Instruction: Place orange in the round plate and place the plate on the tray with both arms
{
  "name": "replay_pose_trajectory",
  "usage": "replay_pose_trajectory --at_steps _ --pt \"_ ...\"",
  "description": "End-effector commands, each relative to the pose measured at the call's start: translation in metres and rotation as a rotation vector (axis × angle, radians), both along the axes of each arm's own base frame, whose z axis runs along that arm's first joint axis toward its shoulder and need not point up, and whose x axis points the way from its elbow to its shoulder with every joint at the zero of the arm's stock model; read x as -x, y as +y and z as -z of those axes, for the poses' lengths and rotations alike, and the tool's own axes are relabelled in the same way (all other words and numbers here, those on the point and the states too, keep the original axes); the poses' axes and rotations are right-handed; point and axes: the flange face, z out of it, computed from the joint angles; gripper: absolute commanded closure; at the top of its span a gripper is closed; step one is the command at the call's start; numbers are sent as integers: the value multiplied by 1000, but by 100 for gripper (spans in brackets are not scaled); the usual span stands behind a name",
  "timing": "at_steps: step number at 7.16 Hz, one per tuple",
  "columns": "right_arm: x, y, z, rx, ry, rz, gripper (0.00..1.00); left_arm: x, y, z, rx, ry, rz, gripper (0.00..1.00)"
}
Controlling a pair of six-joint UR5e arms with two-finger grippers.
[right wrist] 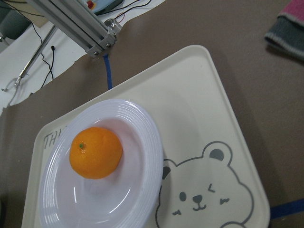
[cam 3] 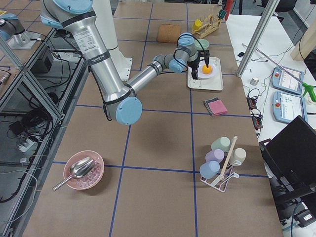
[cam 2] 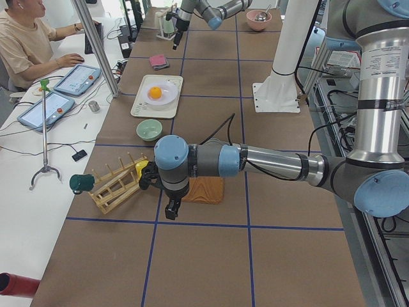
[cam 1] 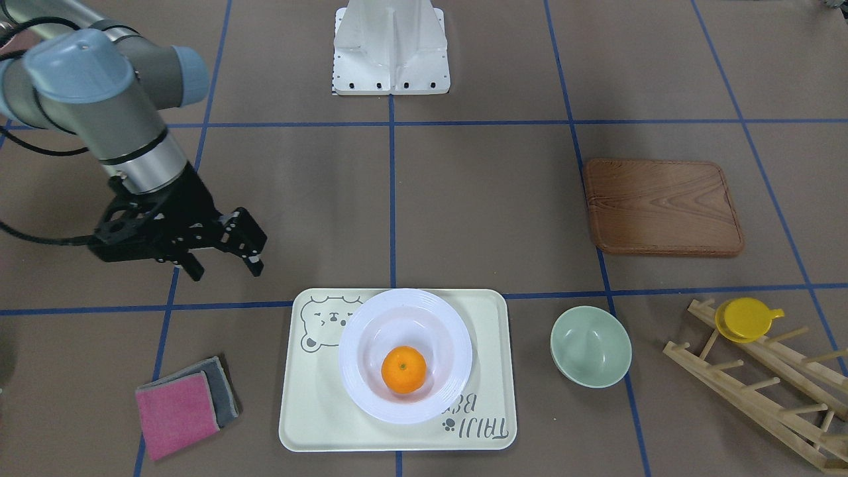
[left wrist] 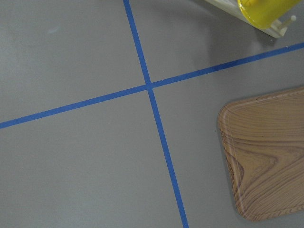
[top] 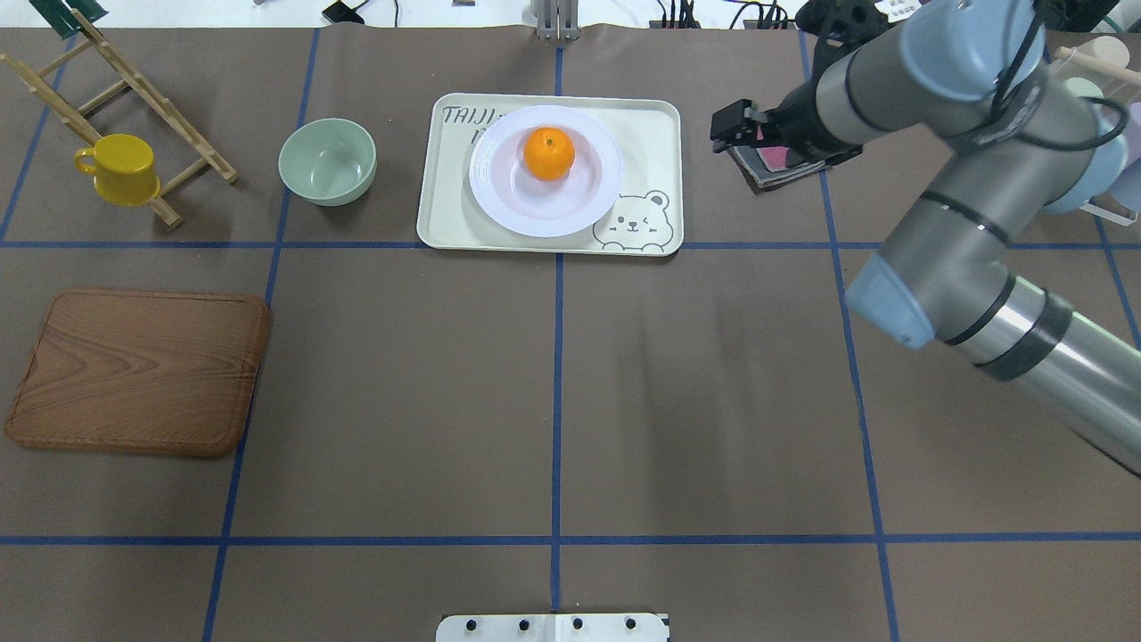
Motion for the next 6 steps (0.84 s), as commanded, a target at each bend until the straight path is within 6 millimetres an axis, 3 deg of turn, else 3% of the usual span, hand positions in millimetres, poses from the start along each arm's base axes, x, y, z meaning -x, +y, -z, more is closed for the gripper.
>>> replay_pose_trajectory --at_steps 1,3,4,6 --pt "-96 -12 -92 -133 155 207 0 0 0 -1 13 -8 23 1" --pt "-185 -1 -172 -198 241 342 0 0 0 2 13 -10 25 1" --pt "-222 14 -215 -238 303 433 0 -2 -1 0 15 -13 22 1" --pt "-294 36 -265 -245 352 506 0 -1 3 -2 16 -30 22 1"
